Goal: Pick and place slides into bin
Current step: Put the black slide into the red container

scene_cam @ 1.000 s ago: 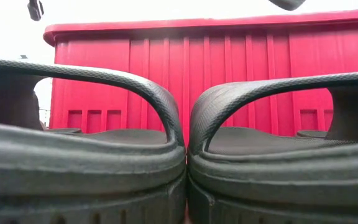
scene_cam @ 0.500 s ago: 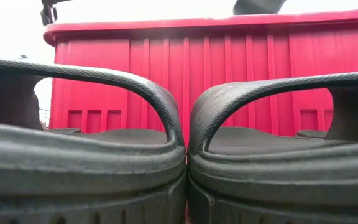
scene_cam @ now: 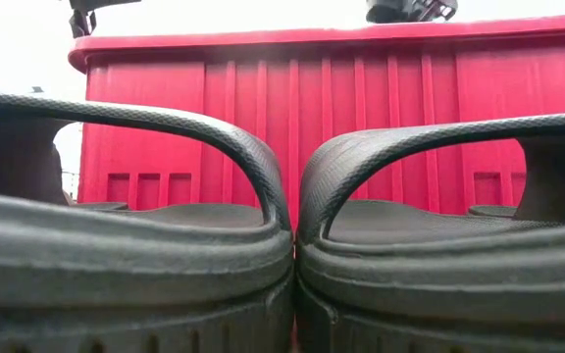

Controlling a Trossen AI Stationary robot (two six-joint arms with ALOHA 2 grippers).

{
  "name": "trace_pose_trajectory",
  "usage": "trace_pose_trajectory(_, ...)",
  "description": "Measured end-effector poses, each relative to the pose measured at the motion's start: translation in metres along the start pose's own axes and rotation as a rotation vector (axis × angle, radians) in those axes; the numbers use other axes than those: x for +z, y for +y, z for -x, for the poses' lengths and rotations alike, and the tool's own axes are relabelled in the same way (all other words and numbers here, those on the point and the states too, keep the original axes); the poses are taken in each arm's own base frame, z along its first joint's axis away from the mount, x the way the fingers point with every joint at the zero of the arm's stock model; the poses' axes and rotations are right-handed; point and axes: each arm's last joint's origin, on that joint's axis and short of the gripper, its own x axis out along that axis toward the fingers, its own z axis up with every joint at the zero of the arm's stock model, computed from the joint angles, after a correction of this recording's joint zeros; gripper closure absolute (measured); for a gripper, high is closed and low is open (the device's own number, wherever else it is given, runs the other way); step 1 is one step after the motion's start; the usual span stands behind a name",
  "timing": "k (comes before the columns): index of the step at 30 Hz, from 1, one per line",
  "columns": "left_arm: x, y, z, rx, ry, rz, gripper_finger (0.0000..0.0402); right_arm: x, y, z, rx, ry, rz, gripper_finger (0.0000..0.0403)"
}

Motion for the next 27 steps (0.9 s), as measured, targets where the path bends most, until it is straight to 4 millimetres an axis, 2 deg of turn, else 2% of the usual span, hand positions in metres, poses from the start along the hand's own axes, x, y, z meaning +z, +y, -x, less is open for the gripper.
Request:
trace_pose_trajectory(4,0.0,0.0,0.0,0.009,-0.005,0.001,0.0376,-0.001,-0.013,-0.021,0.164,-0.003,-0.023,0.0399)
trace_pose_trajectory(16,0.001,0.002,0.0,0.082,-0.041,0.025,0.0376,-0.012,-0.054,-0.099,0.349,0.178,-0.007,0.0399)
trace_pose_trajectory(27,0.002,0.004,0.0,0.131,-0.069,0.028,0.0376,-0.023,-0.071,-0.139,0.428,0.259,-0.093,0.0399)
